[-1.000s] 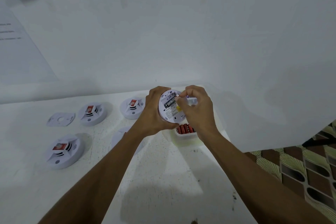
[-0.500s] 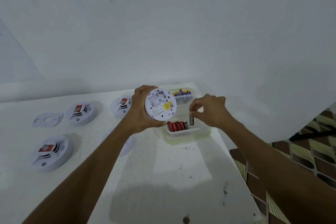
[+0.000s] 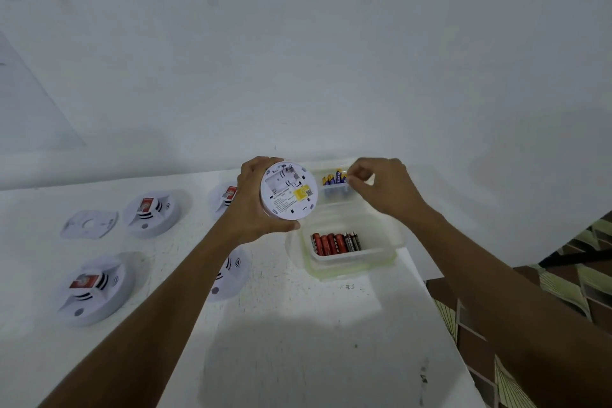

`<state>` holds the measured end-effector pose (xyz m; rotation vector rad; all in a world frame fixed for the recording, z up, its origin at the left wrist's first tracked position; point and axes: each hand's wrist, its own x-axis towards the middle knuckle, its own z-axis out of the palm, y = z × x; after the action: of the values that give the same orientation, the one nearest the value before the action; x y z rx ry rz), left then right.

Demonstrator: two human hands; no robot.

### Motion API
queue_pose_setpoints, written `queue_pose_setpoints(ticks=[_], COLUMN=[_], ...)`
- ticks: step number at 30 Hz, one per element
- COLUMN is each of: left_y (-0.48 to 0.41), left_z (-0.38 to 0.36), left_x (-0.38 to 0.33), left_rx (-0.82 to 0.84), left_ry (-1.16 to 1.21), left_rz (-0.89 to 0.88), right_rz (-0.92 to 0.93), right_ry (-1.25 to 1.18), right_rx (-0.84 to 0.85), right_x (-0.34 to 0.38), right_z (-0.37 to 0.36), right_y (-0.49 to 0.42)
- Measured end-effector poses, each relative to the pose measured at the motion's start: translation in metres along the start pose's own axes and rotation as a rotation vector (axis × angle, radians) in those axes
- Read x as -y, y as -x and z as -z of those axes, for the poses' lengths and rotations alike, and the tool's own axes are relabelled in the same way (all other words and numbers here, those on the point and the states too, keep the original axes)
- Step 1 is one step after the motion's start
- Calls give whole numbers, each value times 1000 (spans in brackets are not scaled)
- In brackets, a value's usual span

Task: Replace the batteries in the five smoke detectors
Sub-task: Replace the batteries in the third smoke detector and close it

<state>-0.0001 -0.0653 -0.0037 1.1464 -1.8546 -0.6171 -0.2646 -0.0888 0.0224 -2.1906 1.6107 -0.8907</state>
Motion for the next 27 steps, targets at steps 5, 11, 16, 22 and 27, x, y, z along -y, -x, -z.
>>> queue_pose_setpoints(ticks=[5, 11, 16, 22, 27], left_y=[-11, -14, -18, -20, -19], left_z=[1, 5, 5, 4, 5], left_x=[6, 15, 20, 24, 24], left_rx=[9, 49, 62, 57, 53], left_ry=[-22, -26, -32, -17, -12], left_rz=[41, 63, 62, 79, 83], right_rz=[-5, -129, -145, -135, -127], right_ry=[97, 313, 373, 313, 239], right_rx=[226, 475, 488, 466, 413], right_x=[2, -3, -3, -6, -5], right_z=[-17, -45, -52, -52, -49], right_y=[-61, -104, -106, -103, -96])
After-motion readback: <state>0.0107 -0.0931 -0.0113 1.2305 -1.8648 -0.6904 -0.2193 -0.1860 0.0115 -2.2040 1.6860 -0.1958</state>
